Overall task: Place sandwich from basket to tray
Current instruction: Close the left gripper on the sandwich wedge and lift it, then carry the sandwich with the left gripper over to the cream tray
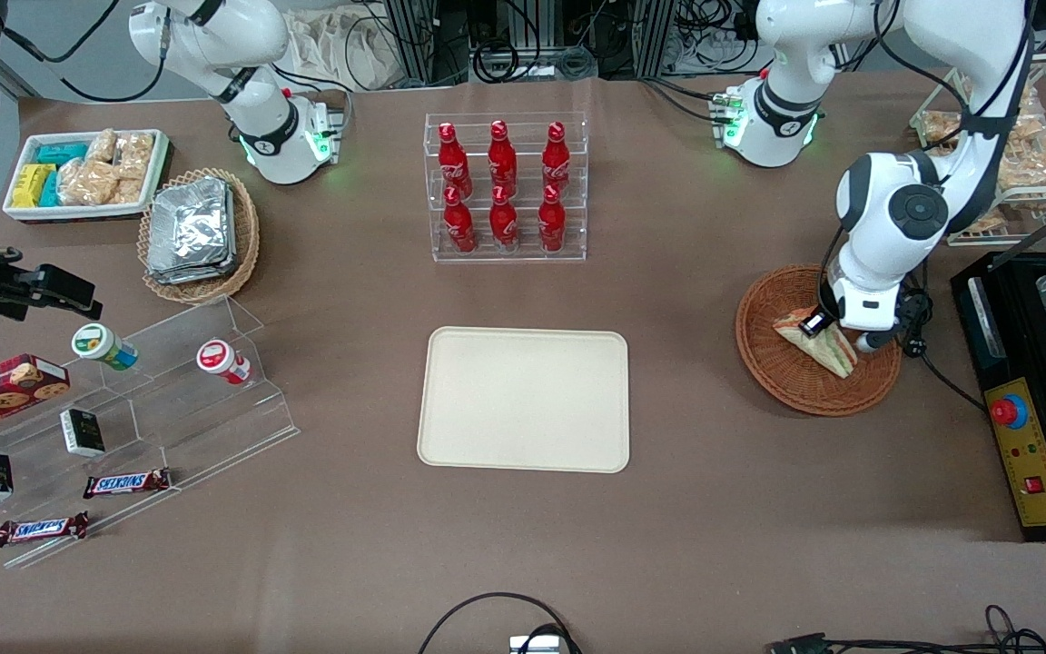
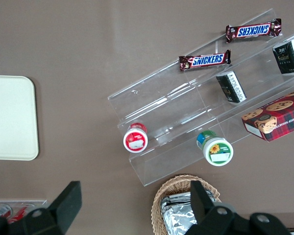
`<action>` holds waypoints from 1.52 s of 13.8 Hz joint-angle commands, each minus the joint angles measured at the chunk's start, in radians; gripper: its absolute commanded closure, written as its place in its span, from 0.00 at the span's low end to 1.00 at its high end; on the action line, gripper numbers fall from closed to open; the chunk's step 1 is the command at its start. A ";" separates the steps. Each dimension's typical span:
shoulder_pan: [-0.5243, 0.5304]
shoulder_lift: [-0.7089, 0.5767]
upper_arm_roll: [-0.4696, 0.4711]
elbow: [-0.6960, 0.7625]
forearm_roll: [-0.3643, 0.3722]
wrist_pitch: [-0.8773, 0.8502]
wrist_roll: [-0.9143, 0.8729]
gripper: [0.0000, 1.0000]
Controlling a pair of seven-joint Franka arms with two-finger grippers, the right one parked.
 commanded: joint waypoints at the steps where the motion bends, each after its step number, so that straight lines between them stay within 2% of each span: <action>1: -0.008 -0.093 -0.008 0.021 0.044 -0.117 0.102 0.85; 8: -0.010 -0.145 -0.110 0.134 0.041 -0.326 0.467 0.84; 12: -0.013 -0.136 -0.153 0.240 0.021 -0.413 0.494 0.84; 16: -0.092 -0.090 -0.169 0.392 -0.025 -0.521 0.492 0.84; 21: -0.197 0.014 -0.167 0.533 -0.025 -0.563 0.482 0.84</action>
